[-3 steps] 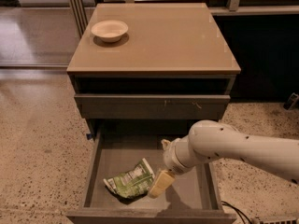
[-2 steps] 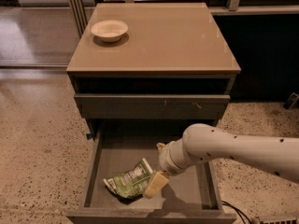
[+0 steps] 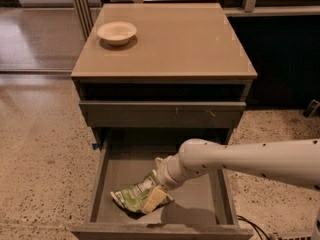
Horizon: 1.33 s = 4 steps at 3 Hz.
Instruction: Pick green jalapeno chip bag from middle drawer and place on counter
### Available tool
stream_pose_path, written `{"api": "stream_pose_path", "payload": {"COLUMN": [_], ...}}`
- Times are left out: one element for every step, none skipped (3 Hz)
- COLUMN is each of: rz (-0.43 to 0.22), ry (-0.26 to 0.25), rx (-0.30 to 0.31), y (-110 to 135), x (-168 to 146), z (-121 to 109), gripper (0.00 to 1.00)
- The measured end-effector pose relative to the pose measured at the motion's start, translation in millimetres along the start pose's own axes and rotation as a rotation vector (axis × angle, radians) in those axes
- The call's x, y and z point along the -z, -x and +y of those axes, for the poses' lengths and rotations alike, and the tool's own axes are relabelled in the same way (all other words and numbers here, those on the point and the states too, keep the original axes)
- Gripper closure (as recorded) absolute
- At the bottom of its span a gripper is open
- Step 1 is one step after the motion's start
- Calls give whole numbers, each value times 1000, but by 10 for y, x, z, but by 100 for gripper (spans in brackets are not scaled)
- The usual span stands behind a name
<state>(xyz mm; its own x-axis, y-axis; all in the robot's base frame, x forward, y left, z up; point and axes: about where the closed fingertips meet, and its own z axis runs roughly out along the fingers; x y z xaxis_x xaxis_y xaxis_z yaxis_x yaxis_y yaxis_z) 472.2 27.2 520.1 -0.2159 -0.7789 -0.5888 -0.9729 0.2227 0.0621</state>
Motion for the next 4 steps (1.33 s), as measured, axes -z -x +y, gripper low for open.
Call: {"api": "stream_pose_path", "payload": {"rz": [35, 102, 102, 94], "ry": [12, 30, 30, 19], "rx": [52, 98, 99, 110], "y": [68, 76, 76, 139], "x": [-417, -1088, -1088, -1055], "z": [187, 545, 545, 457], "gripper": [0, 0, 0, 0]}}
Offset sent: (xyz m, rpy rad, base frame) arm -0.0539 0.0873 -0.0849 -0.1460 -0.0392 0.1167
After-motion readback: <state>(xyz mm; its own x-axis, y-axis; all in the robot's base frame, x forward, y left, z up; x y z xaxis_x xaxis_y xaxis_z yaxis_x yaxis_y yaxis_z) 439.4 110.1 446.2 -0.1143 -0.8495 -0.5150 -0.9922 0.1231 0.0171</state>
